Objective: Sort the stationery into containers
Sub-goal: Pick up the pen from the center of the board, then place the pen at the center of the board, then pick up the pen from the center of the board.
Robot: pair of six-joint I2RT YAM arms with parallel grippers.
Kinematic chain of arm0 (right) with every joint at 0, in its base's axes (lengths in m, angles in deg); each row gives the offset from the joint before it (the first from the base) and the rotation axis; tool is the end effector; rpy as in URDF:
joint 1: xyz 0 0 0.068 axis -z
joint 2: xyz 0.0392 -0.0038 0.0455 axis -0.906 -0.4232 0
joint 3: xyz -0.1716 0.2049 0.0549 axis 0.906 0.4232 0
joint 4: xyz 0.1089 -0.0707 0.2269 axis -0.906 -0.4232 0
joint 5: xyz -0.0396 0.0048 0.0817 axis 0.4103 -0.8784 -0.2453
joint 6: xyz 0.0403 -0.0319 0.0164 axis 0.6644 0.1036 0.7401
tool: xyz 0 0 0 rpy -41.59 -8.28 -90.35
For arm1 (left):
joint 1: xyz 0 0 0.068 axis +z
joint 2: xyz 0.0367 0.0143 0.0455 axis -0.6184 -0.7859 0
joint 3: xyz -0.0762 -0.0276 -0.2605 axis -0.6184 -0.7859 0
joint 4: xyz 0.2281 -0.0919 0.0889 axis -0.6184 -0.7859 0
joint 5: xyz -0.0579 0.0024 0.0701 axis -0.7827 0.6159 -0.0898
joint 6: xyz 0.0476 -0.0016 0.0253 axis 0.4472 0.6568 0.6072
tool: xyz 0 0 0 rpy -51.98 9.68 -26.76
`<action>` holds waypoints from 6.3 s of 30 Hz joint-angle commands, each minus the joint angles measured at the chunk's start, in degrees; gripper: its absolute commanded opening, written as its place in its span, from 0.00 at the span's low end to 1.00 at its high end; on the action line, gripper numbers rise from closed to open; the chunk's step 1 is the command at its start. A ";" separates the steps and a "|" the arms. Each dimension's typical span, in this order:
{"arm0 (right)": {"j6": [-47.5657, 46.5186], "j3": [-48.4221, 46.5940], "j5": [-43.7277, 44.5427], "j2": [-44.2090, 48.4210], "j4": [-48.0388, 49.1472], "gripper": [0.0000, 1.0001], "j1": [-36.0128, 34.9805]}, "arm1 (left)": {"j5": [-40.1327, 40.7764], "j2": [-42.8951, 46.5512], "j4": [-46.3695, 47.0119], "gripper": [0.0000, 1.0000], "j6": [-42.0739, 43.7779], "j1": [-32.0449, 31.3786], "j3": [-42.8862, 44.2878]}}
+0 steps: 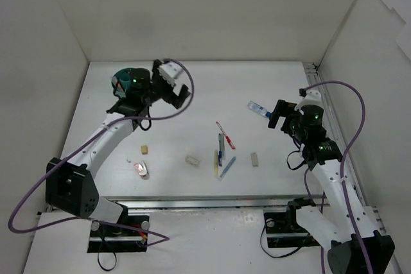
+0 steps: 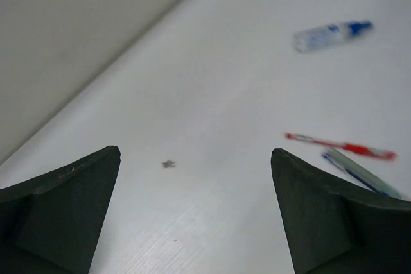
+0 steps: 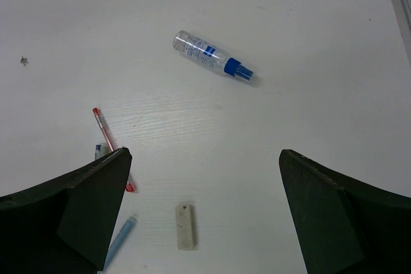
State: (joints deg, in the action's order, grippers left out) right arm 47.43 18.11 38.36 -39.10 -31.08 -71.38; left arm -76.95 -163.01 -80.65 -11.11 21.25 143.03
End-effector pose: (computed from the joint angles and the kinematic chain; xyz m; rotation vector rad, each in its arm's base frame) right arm 0.2102 0.0249 0.3255 0.0902 1.7951 0.2805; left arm 0.3238 -0.1141 0.3679 0.6682 1.5414 -0.4790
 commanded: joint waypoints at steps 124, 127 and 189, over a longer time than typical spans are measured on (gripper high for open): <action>6.81 1.60 9.61 -0.06 -8.52 0.98 0.26 | 31.40 -6.87 -19.68 1.00 -29.36 -3.97 -0.86; 6.11 1.34 8.38 -0.50 -8.43 0.98 0.26 | 20.60 -3.88 -19.51 1.00 -9.58 -3.44 -0.23; 6.98 -6.13 13.12 -2.09 -12.39 0.98 0.09 | 2.81 -24.09 -45.17 0.33 56.30 -1.42 4.68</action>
State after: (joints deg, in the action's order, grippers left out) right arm 53.90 14.75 49.18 -42.55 -44.26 -71.38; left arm -72.03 -187.03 -125.91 45.48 19.68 145.34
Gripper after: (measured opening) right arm 0.979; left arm 0.353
